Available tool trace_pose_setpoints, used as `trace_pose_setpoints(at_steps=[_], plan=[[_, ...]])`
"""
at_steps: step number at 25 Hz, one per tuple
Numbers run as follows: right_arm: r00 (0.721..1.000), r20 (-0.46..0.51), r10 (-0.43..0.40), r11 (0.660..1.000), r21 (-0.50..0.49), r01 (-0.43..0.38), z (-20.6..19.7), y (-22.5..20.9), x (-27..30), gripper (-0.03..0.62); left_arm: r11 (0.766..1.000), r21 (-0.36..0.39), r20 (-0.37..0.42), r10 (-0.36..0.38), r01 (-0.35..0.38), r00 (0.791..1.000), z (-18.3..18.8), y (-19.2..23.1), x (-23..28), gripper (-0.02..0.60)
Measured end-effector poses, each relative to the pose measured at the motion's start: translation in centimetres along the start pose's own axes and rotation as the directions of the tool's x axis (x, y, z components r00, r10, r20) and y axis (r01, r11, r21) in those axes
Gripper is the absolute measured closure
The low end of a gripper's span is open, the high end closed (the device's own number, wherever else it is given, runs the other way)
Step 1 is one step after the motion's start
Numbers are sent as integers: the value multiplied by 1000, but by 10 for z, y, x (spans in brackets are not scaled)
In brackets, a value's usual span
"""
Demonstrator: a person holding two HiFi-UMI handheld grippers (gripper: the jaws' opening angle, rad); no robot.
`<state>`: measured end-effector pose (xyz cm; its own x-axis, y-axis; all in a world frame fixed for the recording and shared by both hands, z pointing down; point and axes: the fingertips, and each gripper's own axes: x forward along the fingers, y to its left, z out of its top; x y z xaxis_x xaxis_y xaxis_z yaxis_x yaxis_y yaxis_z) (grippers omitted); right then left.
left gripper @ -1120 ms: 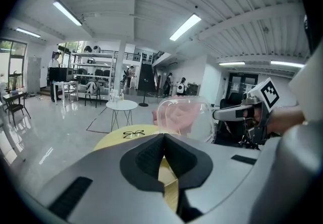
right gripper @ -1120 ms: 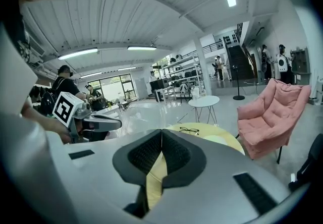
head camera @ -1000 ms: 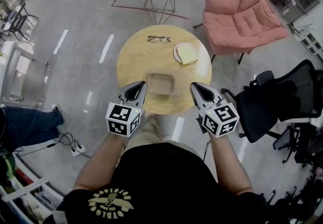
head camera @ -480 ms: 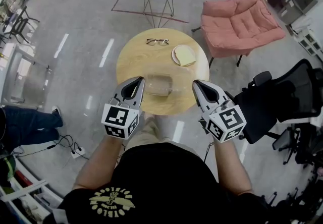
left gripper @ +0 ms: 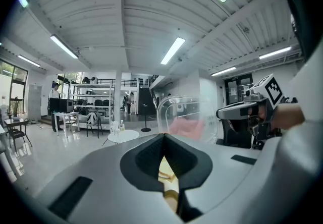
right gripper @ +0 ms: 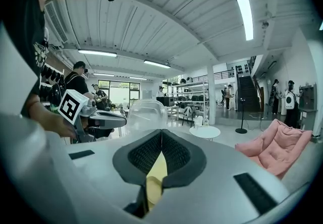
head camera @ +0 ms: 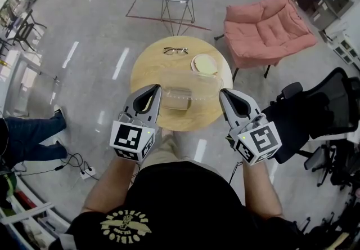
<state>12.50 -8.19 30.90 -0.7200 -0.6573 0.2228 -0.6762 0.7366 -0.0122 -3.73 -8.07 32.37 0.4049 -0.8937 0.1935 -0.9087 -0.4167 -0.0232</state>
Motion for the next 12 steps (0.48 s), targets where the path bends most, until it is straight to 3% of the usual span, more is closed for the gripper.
trace_pose_setpoints(at_steps=[12], plan=[[1000, 7, 11, 1000, -23, -11, 6, 7, -7, 579, 1000, 5, 20, 12, -12, 1000, 6, -4, -13, 566]])
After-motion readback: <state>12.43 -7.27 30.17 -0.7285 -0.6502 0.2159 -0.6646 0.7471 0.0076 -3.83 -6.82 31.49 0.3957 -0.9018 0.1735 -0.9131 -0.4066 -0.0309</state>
